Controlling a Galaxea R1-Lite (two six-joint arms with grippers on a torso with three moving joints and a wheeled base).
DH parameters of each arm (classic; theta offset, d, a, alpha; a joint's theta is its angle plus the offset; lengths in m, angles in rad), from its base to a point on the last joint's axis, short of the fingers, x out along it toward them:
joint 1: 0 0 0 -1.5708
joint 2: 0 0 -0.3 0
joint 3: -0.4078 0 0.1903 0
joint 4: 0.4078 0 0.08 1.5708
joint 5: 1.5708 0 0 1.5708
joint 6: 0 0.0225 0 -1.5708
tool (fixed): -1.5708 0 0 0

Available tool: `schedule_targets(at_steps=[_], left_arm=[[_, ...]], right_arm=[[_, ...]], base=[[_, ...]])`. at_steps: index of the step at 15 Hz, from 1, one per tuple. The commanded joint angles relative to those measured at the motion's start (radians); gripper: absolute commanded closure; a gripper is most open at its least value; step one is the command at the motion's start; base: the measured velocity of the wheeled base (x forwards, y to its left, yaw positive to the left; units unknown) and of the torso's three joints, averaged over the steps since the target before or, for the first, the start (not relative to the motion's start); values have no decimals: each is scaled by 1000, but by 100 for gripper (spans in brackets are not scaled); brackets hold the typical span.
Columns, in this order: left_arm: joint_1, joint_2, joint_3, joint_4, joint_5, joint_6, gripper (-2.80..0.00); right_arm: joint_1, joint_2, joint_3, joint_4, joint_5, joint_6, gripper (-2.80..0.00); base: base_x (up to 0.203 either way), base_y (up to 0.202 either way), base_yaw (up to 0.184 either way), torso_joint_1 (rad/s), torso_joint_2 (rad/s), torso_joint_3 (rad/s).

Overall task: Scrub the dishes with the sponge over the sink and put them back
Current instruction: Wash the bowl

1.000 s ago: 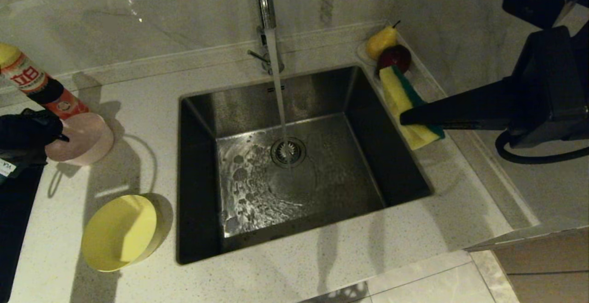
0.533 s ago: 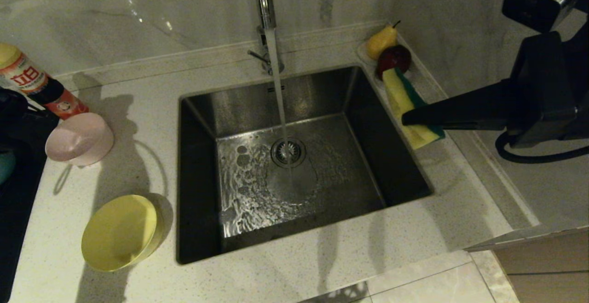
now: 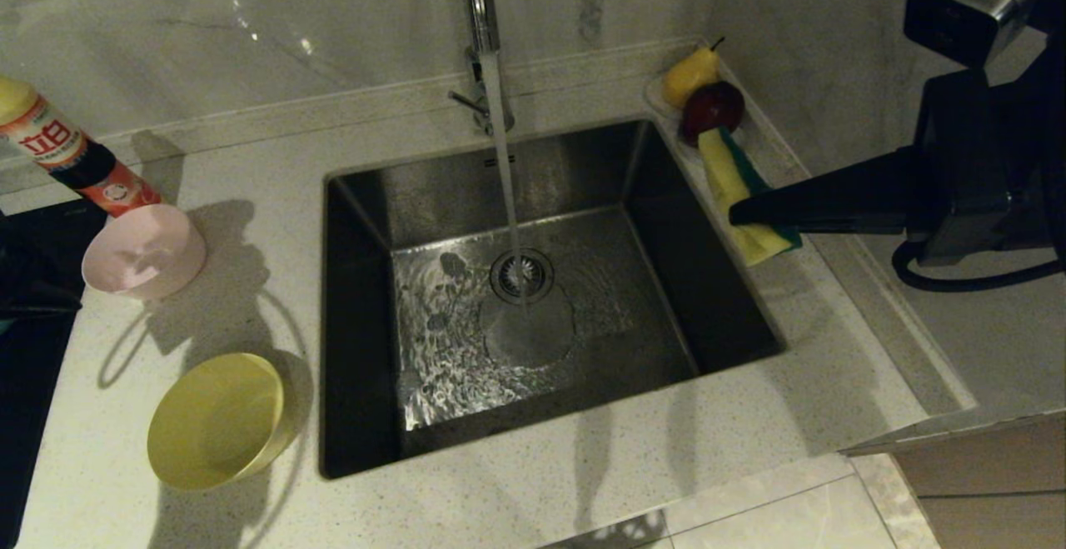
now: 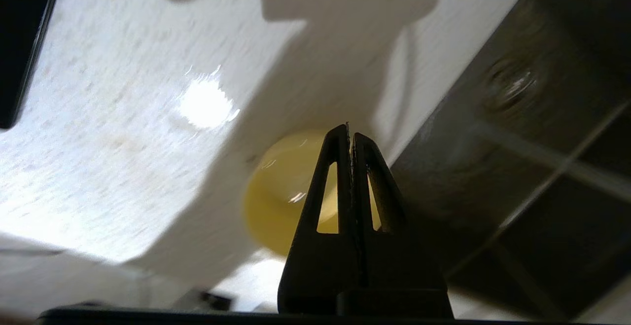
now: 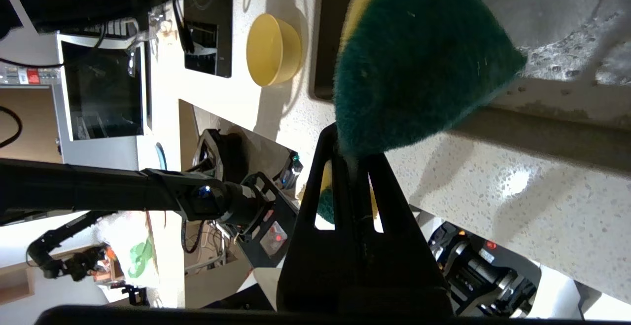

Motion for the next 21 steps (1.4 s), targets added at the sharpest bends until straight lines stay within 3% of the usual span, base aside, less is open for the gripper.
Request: schedule_targets(at_steps=[1, 2, 3, 7, 11, 15, 18, 21], left_arm=[[-4, -13, 89, 1, -2, 72, 0], [-4, -13, 120, 0, 0, 102, 0], [-4, -12, 154, -3, 1, 134, -280], [-8, 14, 272, -168, 3, 176, -280], [-29, 42, 317, -181, 8, 250, -280], [-53, 45, 322, -182, 12, 250, -280], [-76, 90, 336, -189, 80, 248, -280], [-78, 107, 391, -290, 97, 239, -280]], right_arm=[[-7, -5, 12, 7, 3, 5, 0], [-14, -6, 16, 7, 3, 4, 0], [-19, -9, 25, 3, 3, 3, 0], [-25, -11, 33, 2, 4, 4, 0], [-26, -20, 37, 3, 4, 5, 0], [-30, -29, 42, 1, 4, 6, 0], [-42, -43, 46, 3, 4, 3, 0], [-45, -49, 51, 1, 4, 2, 0]], base=[[0, 0, 0, 0, 0, 0], [0, 0, 0, 0, 0, 0], [0, 0, 0, 0, 0, 0], [0, 0, 0, 0, 0, 0], [0, 0, 0, 0, 0, 0], [0, 0, 0, 0, 0, 0], [0, 0, 0, 0, 0, 0], [0, 0, 0, 0, 0, 0]])
